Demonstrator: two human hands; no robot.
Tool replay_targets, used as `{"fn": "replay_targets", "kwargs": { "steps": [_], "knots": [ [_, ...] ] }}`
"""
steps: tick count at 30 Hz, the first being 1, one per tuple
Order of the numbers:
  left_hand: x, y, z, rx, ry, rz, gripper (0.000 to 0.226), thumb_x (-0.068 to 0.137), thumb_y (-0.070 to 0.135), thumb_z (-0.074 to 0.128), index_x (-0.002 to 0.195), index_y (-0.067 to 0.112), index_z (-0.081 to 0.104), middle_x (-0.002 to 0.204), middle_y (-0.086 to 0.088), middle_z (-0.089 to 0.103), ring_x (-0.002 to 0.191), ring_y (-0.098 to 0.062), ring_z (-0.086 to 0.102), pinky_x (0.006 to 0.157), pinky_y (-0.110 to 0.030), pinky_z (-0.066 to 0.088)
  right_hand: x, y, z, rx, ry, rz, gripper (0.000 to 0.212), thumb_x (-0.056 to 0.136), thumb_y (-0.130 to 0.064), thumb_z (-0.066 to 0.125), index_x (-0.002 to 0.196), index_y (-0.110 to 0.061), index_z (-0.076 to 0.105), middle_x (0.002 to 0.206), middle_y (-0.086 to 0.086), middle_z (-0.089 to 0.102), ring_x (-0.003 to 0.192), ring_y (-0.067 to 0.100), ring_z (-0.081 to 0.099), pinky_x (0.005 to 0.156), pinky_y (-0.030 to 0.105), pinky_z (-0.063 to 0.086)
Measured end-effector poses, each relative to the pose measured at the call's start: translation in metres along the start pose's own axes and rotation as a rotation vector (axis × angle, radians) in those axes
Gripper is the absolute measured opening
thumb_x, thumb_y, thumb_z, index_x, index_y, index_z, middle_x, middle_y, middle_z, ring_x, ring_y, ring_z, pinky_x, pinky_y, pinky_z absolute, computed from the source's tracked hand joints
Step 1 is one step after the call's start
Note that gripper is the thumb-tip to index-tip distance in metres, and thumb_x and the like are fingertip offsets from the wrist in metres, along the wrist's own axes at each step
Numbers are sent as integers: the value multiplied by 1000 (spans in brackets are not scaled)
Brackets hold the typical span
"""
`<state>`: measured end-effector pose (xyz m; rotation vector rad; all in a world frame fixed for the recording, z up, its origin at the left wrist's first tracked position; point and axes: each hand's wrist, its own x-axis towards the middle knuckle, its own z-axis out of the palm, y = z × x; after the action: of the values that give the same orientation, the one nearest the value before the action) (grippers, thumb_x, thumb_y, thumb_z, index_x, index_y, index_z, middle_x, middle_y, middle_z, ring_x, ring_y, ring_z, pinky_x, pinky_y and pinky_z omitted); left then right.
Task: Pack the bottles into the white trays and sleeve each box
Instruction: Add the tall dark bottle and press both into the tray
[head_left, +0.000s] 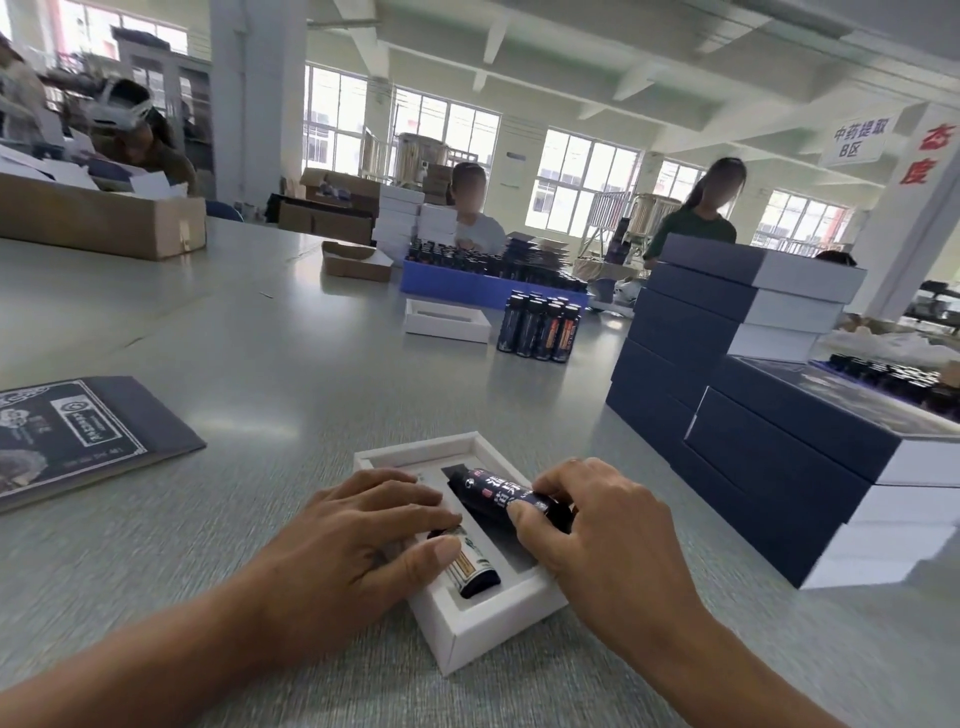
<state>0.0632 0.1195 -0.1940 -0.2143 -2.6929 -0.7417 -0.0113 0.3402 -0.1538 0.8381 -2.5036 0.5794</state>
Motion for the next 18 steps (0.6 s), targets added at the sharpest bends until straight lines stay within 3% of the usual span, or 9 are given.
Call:
{"fn": "replay_targets", "kwargs": {
  "steps": [5,10,15,18],
  "knots": [
    [0,1,-1,-9,0,1,65,80,90,18,123,60,57,134,43,43,136,17,20,117,-29,24,0,-3,1,-21,25,1,26,89,-57,54,97,-34,64,88,-17,60,73,0,53,62,11,34],
    [-1,3,-1,-5,17,4,66,82,86,21,125,54,61,134,38,47,135,16,24,116,-32,27,-4,-4,0,-126,-91,-60,33,87,-69,46,98,-39,51,89,-18,50,75,2,50,62,19,36],
    [-1,4,-1,0,6,1,65,84,84,21,127,52,59,133,36,50,133,17,24,114,-32,30,0,2,-12,-20,-202,-36,35,80,-67,59,101,-38,57,97,-19,59,79,-2,55,68,16,43],
    [-1,2,0,-5,1,-6,65,84,84,21,127,52,59,134,35,50,133,16,25,115,-34,30,-1,5,-15,56,-217,-6,32,79,-60,67,102,-38,63,95,-20,62,77,-5,54,65,11,38]
  ]
}}
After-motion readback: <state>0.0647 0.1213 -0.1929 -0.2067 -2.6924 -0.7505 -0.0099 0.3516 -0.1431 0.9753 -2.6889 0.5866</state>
